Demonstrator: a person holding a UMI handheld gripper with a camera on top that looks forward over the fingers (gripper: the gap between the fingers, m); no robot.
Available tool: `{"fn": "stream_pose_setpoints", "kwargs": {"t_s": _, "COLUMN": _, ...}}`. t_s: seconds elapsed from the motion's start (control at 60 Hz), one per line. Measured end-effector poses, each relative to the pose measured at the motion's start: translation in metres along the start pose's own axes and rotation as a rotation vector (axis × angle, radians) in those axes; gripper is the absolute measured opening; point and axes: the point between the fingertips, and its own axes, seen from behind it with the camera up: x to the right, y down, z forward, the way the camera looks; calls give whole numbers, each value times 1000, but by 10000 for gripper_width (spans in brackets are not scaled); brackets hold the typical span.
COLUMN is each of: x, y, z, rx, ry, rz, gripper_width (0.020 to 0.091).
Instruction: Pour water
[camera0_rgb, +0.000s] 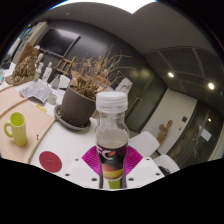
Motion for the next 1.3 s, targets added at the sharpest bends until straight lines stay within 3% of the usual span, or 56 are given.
{"fn": "stream_pose_setpoints", "kwargs": {"t_s": 0.167, "x": -44, "y": -73, "z": 11, "rx": 110, "ry": 53, "rz": -365, "gripper_width": 249}}
{"fn": "stream_pose_setpoints", "kwargs": {"t_s": 0.333, "x": -100, "y": -115, "z": 13, "rx": 236, "ry": 109, "rz": -758, "gripper_width": 249}}
{"fn": "stream_pose_setpoints", "kwargs": {"t_s": 0.7, "x": -175, "y": -109, "z": 26, "rx": 346, "ry": 137, "rz": -1270, "gripper_width": 250}}
{"fn": "stream_pose_setpoints", "kwargs": {"t_s": 0.9, "x": -172, "y": -109, "z": 29, "rx": 307, "ry": 82, "rz": -1138, "gripper_width": 252}}
{"fn": "stream_pose_setpoints", "kwargs": {"t_s": 1.05, "x": -157, "y": -107, "z": 24, "rx": 197, "ry": -42, "rz": -676, "gripper_width": 251}}
{"fn": "stream_pose_setpoints", "kwargs": {"t_s": 1.2, "x": -159, "y": -87, "z": 16, "rx": 52, "ry": -243, "rz": -113, "gripper_width": 251}}
{"fn": "stream_pose_setpoints", "kwargs": {"t_s": 1.3, "x": -161, "y": -71, "z": 17, "rx": 7, "ry": -338, "rz": 126, "gripper_width": 250}}
